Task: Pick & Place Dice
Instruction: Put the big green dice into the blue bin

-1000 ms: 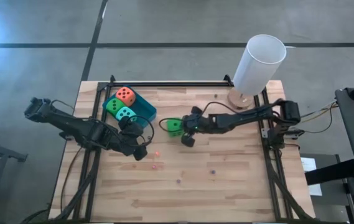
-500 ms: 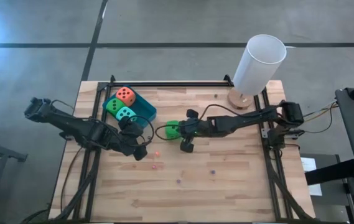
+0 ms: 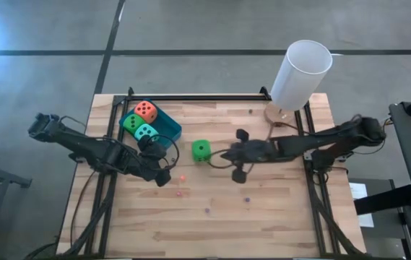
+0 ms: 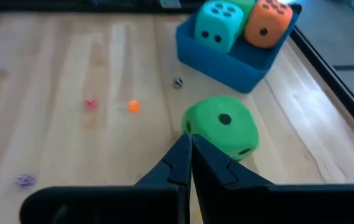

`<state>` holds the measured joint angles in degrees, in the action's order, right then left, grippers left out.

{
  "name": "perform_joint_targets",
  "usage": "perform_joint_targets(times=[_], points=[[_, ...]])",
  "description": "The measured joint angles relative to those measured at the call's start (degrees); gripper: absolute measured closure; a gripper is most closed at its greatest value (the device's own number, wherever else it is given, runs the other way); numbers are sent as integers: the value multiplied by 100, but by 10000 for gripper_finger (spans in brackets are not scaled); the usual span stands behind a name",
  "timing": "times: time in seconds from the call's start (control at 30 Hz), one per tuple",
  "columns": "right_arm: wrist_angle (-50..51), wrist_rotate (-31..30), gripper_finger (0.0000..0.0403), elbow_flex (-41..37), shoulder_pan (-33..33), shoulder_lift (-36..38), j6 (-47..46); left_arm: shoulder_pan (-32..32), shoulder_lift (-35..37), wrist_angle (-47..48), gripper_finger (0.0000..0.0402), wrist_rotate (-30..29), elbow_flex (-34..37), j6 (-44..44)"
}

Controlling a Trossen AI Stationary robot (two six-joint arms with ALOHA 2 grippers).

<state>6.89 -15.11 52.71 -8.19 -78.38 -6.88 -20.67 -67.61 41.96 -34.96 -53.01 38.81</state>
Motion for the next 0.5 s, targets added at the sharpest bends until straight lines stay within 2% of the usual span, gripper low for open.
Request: perform_joint_targets(times=[0.17,0.5], points=[[5,-1,394,-431,-293,676,-134,0,0,-195,42,-2,46,-325],[22,2,394,-913,-642,1511,-218,15,0,-1528,48,202,338,-1744]])
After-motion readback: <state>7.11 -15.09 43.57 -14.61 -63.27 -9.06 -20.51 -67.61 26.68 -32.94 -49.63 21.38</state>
